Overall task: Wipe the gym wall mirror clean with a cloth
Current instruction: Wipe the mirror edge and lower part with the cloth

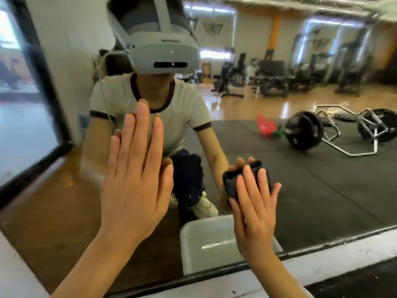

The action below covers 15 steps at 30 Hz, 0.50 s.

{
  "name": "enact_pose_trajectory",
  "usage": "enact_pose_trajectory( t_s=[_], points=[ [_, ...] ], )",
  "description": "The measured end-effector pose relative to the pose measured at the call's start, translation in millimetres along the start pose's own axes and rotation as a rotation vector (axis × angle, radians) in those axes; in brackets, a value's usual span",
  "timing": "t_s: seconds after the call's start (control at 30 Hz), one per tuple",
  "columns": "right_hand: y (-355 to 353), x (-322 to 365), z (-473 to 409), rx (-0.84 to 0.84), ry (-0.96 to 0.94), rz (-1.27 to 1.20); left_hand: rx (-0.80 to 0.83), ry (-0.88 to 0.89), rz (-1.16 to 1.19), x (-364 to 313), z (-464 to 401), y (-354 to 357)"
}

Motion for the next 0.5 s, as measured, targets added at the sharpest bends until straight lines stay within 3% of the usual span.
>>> enact_pose_trajectory(
  t_s=[0.2, 0.37, 0.5],
  points=[
    [-10.2, -29.0, -71.8, -0.236, 0.184, -0.062, -0.01, -0.008, -0.01, -3.3, 1.7, 3.7],
    [2.5, -4.6, 2.1, -0.041, 0.073, -0.021, -0.021, 0.003, -0.025, -3.0, 2.3, 1.5],
    [-4.3, -17.5, -60.1, -0.128, 0.034, -0.023, -0.025, 0.004, -0.035, -3.0, 2.7, 1.1]
  ],
)
Point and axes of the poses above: each hand's wrist, its own z-axis away from the middle knuckle, its own y-axis out of the palm, x = y × z, the point moved 8 cm from there along -z, towards the middle knuckle, and after that the axes turned 12 degrees about -y, right-handed, at the moved point
